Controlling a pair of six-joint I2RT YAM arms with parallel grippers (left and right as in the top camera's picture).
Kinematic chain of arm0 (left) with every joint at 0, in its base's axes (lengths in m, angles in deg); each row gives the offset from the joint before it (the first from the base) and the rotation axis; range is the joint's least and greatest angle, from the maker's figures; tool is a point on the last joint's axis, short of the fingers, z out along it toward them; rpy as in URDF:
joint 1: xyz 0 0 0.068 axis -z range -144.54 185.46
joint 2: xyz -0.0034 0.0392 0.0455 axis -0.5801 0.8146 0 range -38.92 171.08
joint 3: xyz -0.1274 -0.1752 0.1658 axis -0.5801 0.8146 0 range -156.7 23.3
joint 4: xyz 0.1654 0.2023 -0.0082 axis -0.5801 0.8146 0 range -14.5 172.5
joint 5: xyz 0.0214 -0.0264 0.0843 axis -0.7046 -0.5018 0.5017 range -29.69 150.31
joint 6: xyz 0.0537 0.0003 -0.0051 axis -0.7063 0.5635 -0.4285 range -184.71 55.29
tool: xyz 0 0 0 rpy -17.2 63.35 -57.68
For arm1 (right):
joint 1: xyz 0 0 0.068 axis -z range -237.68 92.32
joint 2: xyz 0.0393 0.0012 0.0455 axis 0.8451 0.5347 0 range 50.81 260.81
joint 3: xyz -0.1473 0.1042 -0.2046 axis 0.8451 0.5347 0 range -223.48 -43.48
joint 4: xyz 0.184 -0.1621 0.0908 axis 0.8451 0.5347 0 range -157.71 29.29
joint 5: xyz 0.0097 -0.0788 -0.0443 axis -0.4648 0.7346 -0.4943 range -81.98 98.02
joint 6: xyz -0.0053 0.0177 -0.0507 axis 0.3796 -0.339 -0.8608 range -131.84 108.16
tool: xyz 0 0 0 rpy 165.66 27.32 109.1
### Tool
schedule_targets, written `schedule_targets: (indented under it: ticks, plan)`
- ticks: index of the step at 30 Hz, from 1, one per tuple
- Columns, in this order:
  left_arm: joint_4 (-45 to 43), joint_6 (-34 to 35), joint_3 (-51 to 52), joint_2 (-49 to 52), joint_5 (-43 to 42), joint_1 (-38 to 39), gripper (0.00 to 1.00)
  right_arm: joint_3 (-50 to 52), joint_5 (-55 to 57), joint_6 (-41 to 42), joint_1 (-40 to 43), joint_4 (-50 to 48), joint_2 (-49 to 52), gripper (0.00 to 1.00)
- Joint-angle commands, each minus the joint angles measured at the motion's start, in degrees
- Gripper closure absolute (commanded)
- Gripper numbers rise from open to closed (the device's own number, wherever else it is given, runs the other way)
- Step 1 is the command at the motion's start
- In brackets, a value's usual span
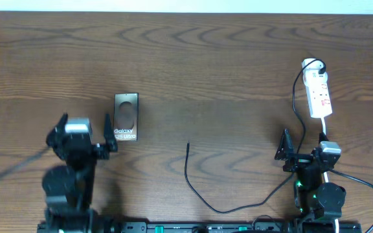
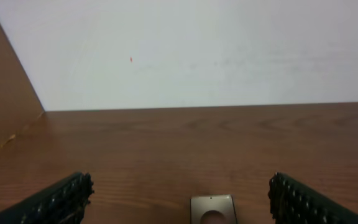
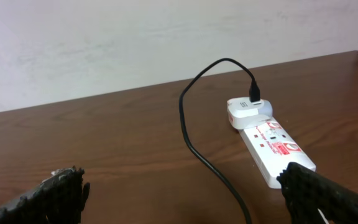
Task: Plug charger to phone and switch on socket
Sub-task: 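Move the left gripper over the silver phone and lower onto it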
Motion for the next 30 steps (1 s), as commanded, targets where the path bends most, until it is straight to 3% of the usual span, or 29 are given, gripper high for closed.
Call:
schedule_targets:
  ticks: [1,4,9,15,30]
  plan:
    - [4.13,0.50,-12.50,12.70,-2.21,0.20,0.07,0.09,0.31,-0.79,-0.24,0.26,-0.31,0.01]
    - [10.82,1.90,-23.23,23.02,-2.60,0.20,0.07,0.09,0.31,-0.79,-0.24,0.26,-0.31,0.01]
    - [30.91,2.25,-46.88,44.41,-3.93,0.20,0.07,0.09,0.31,-0.79,-0.24,0.26,-0.31,0.01]
    - [50.14,1.60,-64.08,62.88,-4.15,0.20,0.07,0.09,0.28,-0.79,-0.24,0.26,-0.31,0.01]
    - [55.36,2.27,-65.18,74.47,-4.13,0.20,0.07,0.09,0.31,-0.79,-0.24,0.26,-0.31,0.01]
